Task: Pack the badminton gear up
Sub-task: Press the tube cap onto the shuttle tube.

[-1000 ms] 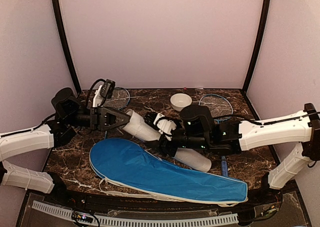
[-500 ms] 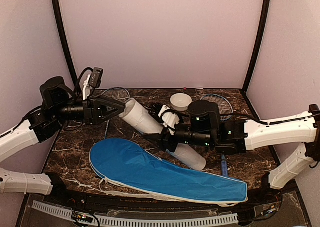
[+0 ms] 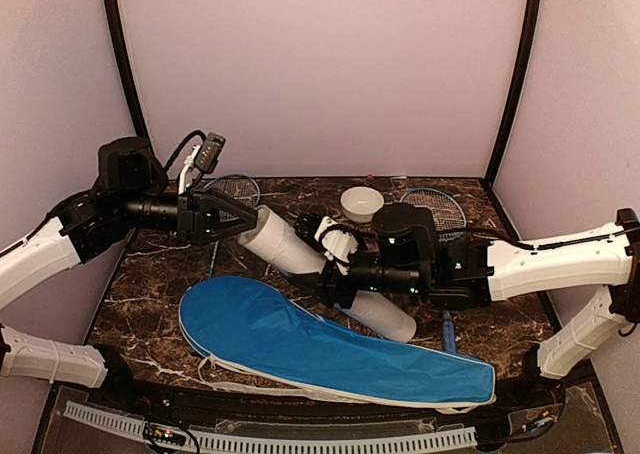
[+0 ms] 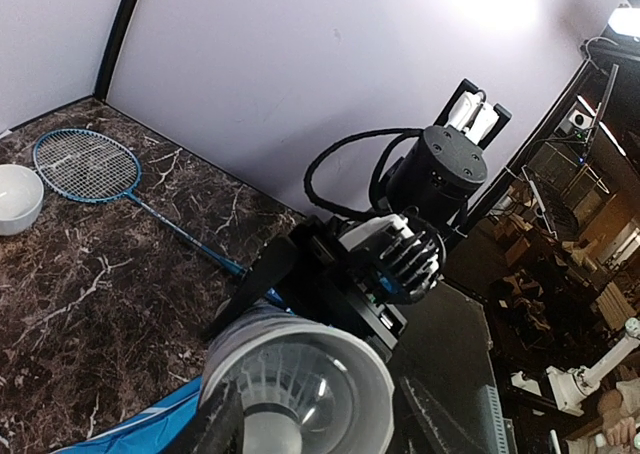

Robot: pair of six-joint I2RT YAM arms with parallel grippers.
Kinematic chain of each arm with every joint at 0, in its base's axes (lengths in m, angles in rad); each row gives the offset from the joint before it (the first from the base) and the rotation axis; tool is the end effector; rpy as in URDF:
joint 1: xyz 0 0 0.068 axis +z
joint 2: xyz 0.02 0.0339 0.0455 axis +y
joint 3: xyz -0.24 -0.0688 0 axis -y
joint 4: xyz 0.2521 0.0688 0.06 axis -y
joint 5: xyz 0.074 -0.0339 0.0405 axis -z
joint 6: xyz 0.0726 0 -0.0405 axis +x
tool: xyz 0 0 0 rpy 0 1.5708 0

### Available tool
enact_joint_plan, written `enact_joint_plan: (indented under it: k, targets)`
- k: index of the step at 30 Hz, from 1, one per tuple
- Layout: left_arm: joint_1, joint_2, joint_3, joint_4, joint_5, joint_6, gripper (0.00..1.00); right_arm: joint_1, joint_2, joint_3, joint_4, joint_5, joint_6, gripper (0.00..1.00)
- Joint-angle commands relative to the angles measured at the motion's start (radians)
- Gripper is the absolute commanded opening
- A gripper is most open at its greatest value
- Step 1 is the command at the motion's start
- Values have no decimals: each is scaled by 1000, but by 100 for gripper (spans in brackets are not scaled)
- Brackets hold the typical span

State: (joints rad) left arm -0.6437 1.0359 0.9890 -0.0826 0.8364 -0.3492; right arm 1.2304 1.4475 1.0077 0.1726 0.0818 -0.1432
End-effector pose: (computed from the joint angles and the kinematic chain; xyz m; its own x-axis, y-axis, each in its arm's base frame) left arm 0.1868 -0.2075 0.3523 -0.4361 0.0406 -0.8990 0.8958 0.1151 -0.4293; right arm 0.1342 0.3612 0.2600 0.0431 -0.3044 -0.9516 -0.9164 0.3673 -0.1590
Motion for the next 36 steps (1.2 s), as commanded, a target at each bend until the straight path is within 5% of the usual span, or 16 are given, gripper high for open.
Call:
enact_joint_plan:
  k: [1,28,36]
  targets:
    - [3,7,11,-55,59,23,52,6,2,43,68,1,-17,62]
    - [-11,85,-132,82,179,-53,54,5,27,64,100,36,-23,62]
    - [-10,-4,5,-66,-16,61,56,6,27,60,76,83,-19,62]
